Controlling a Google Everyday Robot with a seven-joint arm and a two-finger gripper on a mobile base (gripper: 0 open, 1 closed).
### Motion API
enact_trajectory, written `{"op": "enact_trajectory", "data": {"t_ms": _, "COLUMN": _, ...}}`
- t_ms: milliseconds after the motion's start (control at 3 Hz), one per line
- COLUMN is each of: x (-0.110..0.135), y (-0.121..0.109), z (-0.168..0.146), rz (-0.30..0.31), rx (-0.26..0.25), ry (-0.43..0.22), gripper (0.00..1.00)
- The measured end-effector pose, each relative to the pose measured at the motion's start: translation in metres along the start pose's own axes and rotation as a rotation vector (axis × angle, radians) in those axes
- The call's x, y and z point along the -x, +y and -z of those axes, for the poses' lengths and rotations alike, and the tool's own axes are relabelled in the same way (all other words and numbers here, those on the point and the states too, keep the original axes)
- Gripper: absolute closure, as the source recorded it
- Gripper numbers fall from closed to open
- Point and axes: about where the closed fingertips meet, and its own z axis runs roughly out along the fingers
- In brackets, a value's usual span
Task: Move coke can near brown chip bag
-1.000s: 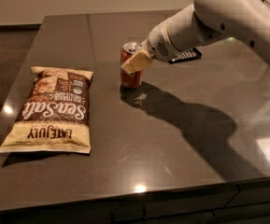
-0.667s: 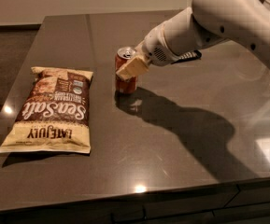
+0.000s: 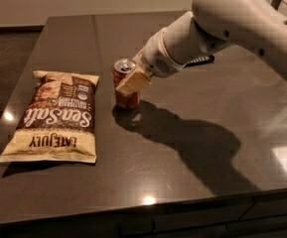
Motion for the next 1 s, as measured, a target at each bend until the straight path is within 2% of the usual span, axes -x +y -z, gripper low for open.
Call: {"op": "enact_trajectory", "data": {"t_ms": 1000, "x": 0.019, "y": 0.028, "z": -0.024, "rz": 0.06, "rx": 0.115, "ry": -0.035, "gripper": 0.04}}
